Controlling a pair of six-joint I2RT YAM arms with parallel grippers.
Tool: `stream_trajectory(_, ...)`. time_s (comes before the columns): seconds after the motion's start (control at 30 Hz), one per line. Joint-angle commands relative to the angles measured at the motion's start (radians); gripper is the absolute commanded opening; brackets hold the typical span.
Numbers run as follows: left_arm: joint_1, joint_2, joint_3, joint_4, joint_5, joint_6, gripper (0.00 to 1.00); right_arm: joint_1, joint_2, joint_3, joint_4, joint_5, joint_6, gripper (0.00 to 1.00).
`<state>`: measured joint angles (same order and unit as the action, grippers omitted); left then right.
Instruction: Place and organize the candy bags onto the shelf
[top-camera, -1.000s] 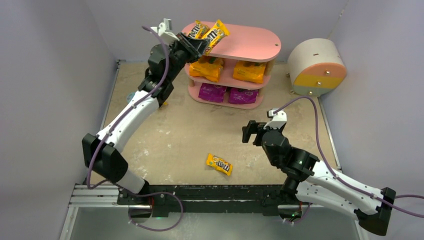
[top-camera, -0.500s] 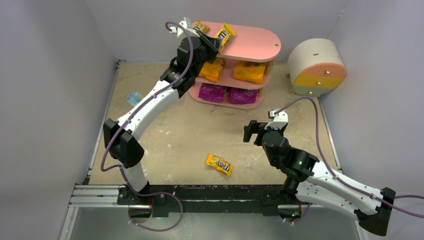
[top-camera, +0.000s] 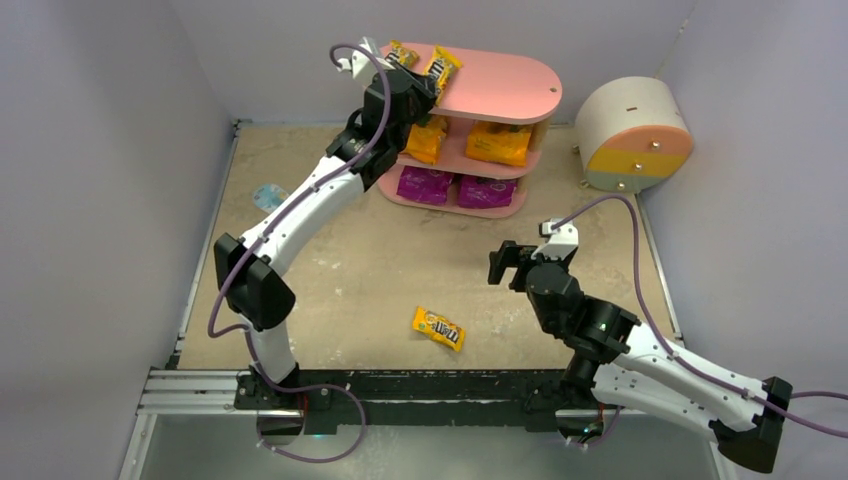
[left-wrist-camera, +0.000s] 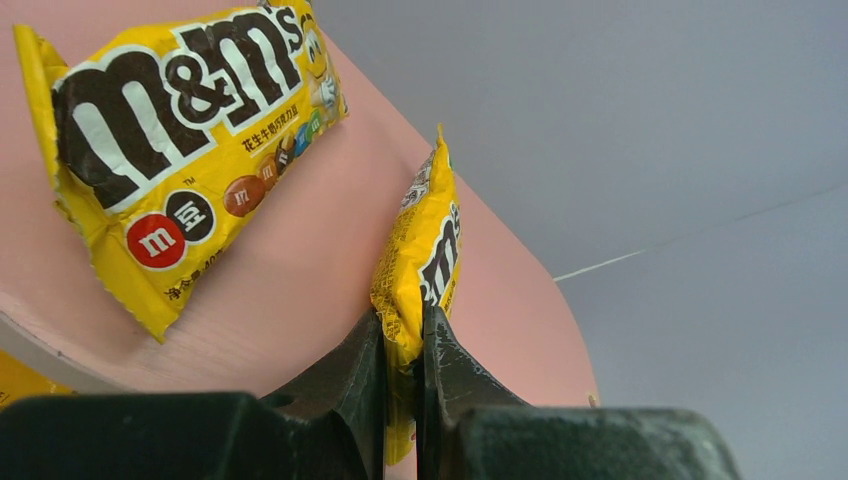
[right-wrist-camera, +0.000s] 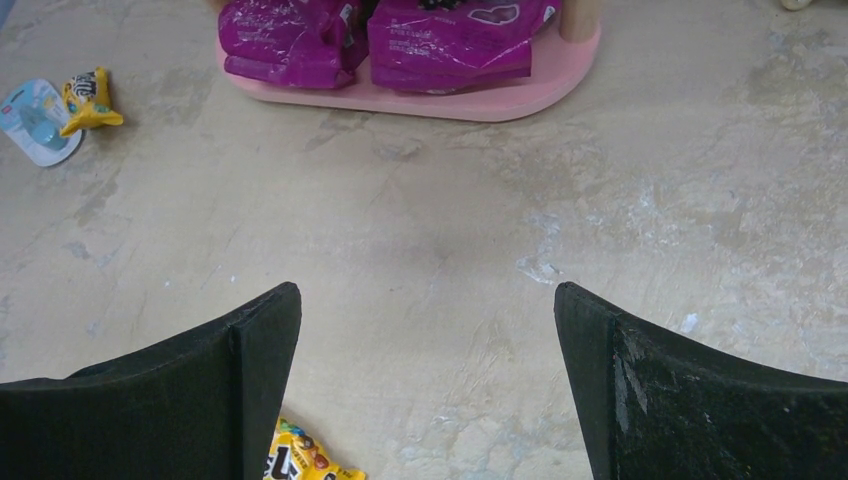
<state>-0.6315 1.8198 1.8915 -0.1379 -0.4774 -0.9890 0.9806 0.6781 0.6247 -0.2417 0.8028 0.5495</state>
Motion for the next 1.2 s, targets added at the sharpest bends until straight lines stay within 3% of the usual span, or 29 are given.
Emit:
stream_trajectory(0.0,-0.002,0.025,0.069,-0.037,-0.05,-0.018,0.0,0.001,-0.013,-0.004,-0.008,0.042,0.019,0.98)
stream_trajectory(0.5,-0.001,-0.013,0.071,-0.039,-0.05,0.055,0.43,0.001,-0.048,-0.018,0.012,0.011,0.011,0.98)
stream_trajectory(0.77,-0.002,-0.058,0.053,-0.056,-0.041,0.09,0.58,0.001,-0.068,-0.024,0.028,-0.014,0.004,0.98)
stream_trajectory(1.17,-0.002,-0.185,-0.042,-0.081,0.098,0.152,0.78,0.001,-0.066,-0.042,0.065,-0.044,-0.02,0.98)
